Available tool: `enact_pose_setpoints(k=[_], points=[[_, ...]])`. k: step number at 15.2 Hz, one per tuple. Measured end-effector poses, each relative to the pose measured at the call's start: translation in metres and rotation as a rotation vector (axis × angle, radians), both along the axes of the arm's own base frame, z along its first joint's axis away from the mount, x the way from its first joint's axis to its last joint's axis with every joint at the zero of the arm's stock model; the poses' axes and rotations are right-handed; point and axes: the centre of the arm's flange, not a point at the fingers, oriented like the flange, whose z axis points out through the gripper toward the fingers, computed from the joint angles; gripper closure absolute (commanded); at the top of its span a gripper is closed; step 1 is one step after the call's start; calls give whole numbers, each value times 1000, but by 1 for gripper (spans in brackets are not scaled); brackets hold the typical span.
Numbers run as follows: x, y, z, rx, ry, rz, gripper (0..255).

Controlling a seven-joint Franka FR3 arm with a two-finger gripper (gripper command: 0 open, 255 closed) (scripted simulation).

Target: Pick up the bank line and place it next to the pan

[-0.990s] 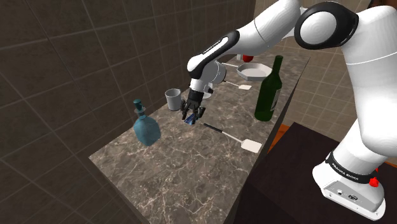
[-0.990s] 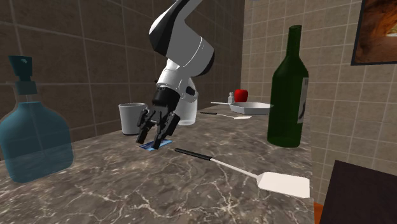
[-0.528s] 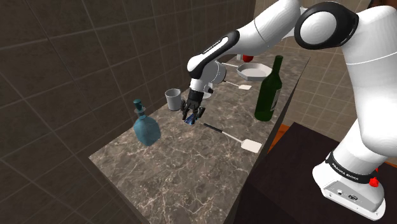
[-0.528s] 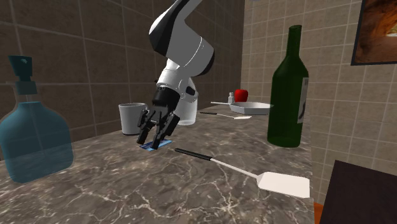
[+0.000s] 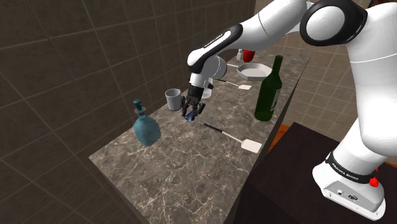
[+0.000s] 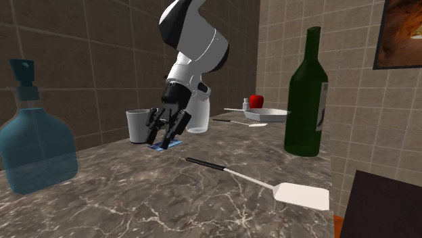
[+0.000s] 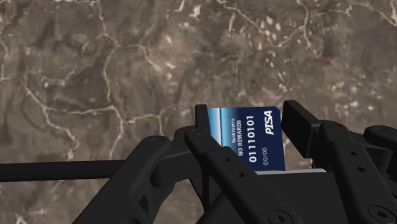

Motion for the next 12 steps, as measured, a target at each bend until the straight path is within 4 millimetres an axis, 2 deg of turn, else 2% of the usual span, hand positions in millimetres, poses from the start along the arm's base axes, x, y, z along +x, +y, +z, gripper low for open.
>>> enact_pose_setpoints(k=[12], points=[[2,1,64,0,0,0,255]])
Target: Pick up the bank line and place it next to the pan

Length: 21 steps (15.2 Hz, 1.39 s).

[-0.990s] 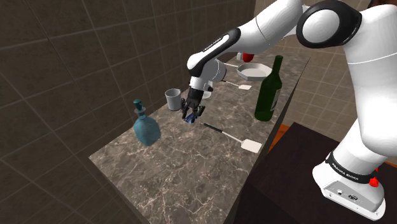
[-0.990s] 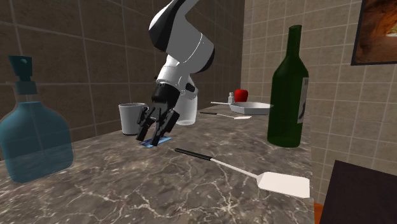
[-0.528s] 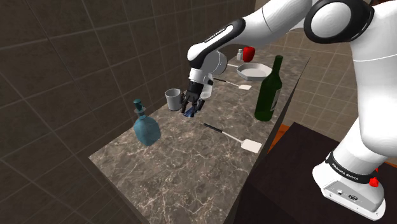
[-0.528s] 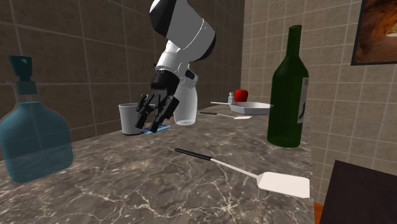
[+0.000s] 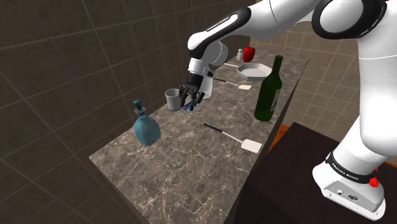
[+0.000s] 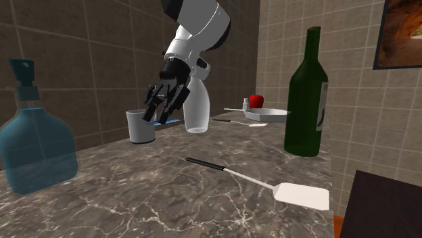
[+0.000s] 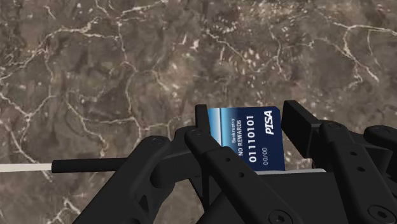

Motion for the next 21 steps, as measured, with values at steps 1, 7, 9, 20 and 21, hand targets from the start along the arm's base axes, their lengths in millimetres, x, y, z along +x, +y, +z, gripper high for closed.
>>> enact_pose_setpoints(k=[1,7,9,20,21], points=[[-1,0,5,0,0,0,255],[-4,-30,23,0,0,0,255],[-8,-55,25,-1,0,-1,255],[-30,-195,21,-1,0,-1,255],[-35,-211,19,0,1,-1,255]])
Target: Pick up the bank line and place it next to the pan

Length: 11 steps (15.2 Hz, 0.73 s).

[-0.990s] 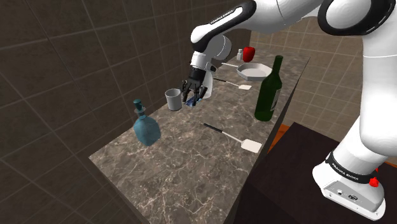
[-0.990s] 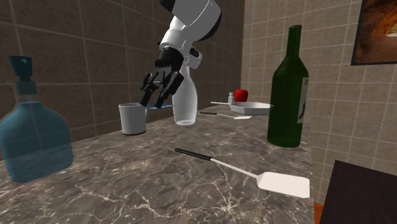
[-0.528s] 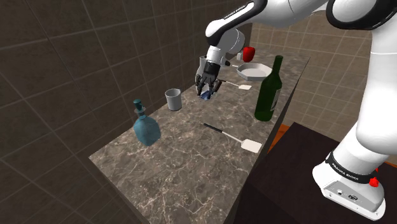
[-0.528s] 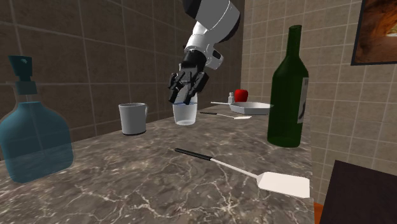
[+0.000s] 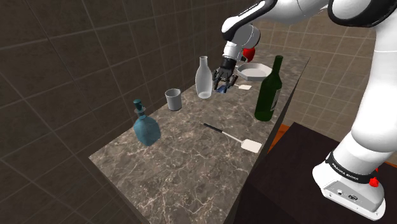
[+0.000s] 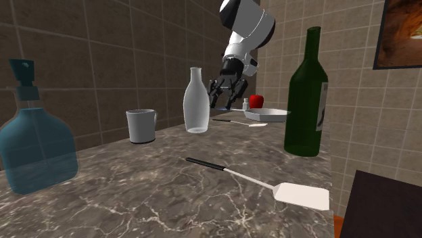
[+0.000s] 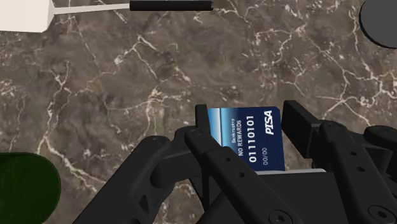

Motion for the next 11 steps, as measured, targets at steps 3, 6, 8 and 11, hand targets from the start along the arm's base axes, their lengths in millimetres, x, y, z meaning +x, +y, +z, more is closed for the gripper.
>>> enact_pose_setpoints(k=[3,6,8,11], points=[[-4,-37,3,0,0,0,255],[-10,-76,4,0,0,0,255],[-12,-103,6,0,-1,0,255],[-20,-144,4,0,0,0,255]])
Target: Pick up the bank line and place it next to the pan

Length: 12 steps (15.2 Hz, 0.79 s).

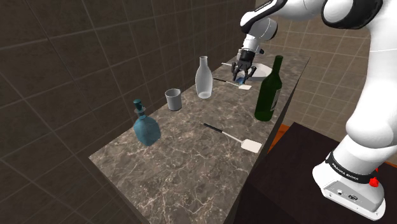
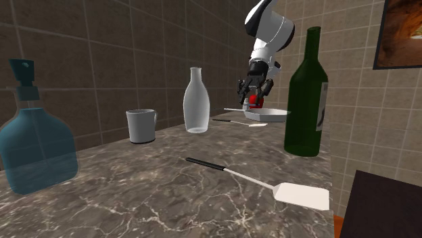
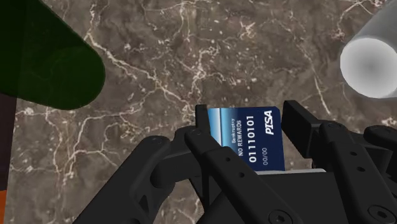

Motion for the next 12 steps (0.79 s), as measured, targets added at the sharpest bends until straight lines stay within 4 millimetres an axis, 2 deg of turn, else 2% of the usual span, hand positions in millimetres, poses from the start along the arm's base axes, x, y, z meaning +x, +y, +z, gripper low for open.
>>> enact_pose_setpoints(k=[8,12], points=[[-16,-102,1,0,0,0,255],[-15,-115,-15,0,0,1,255]])
